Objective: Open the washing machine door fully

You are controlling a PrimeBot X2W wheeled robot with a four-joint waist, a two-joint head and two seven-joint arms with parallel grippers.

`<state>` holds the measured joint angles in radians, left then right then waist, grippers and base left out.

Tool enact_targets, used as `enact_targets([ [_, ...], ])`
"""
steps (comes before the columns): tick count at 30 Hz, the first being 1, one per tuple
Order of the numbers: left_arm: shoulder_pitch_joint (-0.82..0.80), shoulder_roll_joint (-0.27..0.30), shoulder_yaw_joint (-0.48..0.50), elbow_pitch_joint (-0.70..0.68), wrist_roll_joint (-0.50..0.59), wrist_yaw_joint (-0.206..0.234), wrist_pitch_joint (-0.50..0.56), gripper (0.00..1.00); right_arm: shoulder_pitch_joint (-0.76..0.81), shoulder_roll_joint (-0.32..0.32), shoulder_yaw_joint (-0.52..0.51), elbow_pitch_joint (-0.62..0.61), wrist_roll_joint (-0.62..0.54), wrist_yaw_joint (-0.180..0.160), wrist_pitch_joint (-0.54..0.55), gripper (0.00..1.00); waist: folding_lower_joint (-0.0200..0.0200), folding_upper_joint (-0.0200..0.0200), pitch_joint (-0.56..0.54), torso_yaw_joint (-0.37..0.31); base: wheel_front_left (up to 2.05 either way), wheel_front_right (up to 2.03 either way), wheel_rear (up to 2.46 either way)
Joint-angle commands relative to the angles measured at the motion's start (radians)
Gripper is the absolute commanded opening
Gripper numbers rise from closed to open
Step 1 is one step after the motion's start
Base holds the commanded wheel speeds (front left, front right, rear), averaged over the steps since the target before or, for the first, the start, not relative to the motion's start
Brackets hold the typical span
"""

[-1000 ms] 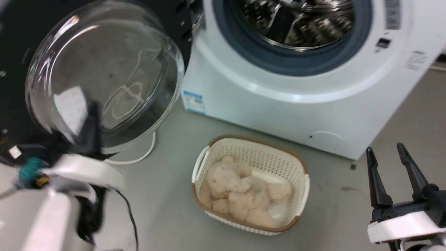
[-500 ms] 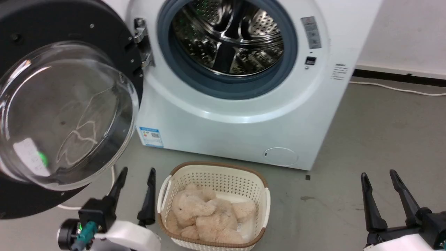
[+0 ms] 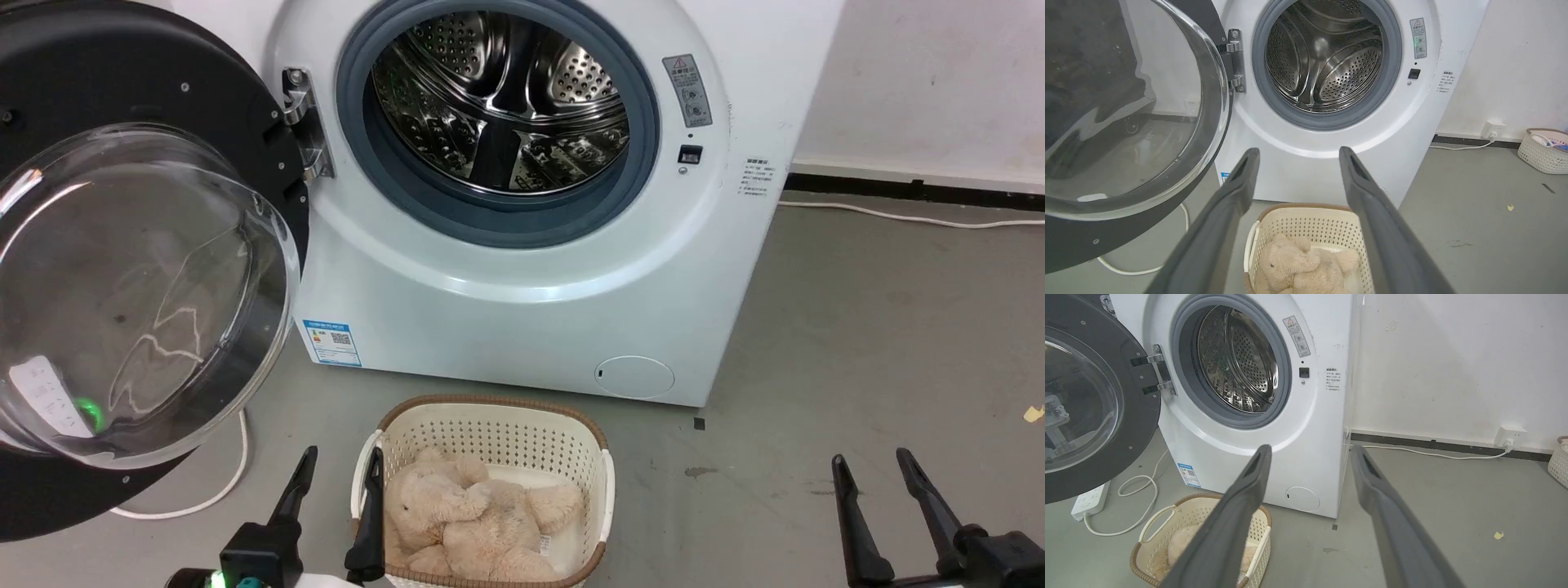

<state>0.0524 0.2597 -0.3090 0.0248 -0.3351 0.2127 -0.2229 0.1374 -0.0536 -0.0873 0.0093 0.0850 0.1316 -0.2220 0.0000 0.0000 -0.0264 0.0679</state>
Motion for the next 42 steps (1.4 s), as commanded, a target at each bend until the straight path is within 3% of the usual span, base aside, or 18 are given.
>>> enact_targets([
  [1,0.010,-0.001,0.000,-0.004,0.008,0.005,-0.008,1.00,0.012,0.003,0.002,0.002,0.003,-0.001,-0.006,1.00,0.0000,0.0000,0.000,0.000,0.00,0.00,0.00],
  [11,0.007,0.007,-0.015,-0.004,0.016,-0.017,-0.023,1.00,0.014,0.003,0.010,0.018,0.013,-0.001,-0.016,1.00,0.0000,0.0000,0.000,-0.005,0.00,0.00,0.00],
  [12,0.000,0.005,-0.012,-0.001,0.016,-0.014,-0.017,0.00,0.002,0.000,0.009,0.016,0.006,0.000,-0.009,0.00,0.0000,0.0000,0.000,-0.005,0.00,0.00,0.00],
  [42,-0.012,-0.043,0.058,-0.006,0.085,-0.057,0.037,0.00,-0.029,0.001,0.026,0.010,-0.014,0.000,0.041,0.00,0.0000,0.0000,0.006,-0.019,0.00,0.00,0.00],
])
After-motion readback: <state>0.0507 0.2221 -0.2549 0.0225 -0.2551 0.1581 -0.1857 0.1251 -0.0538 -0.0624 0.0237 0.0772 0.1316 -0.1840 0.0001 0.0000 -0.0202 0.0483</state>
